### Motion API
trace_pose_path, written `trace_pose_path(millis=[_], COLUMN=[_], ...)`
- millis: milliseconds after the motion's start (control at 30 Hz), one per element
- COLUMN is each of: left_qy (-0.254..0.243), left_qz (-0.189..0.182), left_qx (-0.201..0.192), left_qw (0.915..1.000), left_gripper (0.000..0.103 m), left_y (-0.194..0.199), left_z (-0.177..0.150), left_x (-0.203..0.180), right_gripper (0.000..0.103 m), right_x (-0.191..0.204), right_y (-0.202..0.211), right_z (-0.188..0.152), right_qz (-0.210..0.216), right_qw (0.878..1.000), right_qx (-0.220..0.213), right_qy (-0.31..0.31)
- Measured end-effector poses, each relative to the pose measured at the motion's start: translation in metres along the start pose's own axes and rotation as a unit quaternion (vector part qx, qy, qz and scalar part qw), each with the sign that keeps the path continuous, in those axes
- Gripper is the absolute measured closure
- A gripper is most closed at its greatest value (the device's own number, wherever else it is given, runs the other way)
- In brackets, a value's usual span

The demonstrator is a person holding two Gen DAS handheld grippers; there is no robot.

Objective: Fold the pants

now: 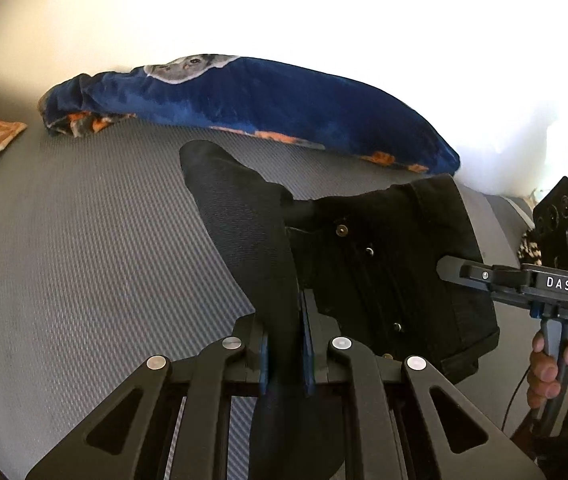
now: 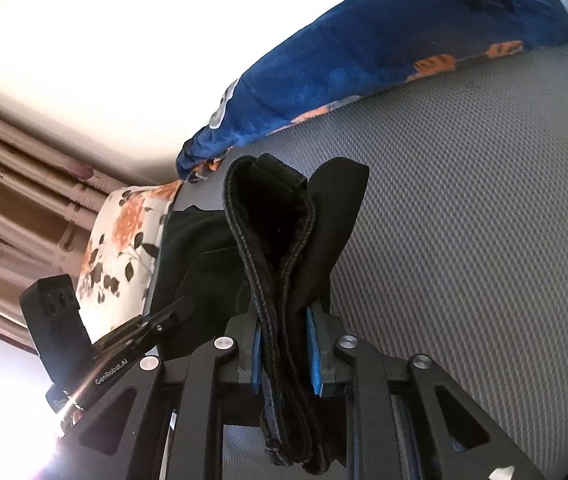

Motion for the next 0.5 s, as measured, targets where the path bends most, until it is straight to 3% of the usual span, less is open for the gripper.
trace_pose_path(millis=[300,400,500], left_qy=[-0.005,-0.004,0.004], left_qz=[0.015,0.044,0.052], left_qx=[0.01,0.023,0.032], left_qw=[0.9998,0.9987,0.9981], left_gripper=[0.089,0.088,0.077], left_y=[-0.033,-0.048,-0.06], left_z=[0.029,0.024,0.012], left_x=[0.031,0.048,0.068], right_gripper=[0.085,0.085,0.081], right_x=[-0.005,-0.01,-0.019], right_y=[-0.028,-0.04,-0.051], right_z=[0.037,0.041,0.038], right_qz=[-0.015,-0.044,-0.11], right_qw=[1.0,0.999,0.994], right_qx=[-0.002,-0.006,-0.013], right_qy=[-0.007,0.002,0.025])
Point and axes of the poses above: each gripper's, at about its wrist camera, not at the fingertips, and y roughly against the way its jaws point, x to its left, z to its top, the point moved 2 cm from there along -y, roughly the way its jaws point, and after that the axes turned 14 degrees about -z, right-handed, at the moved point
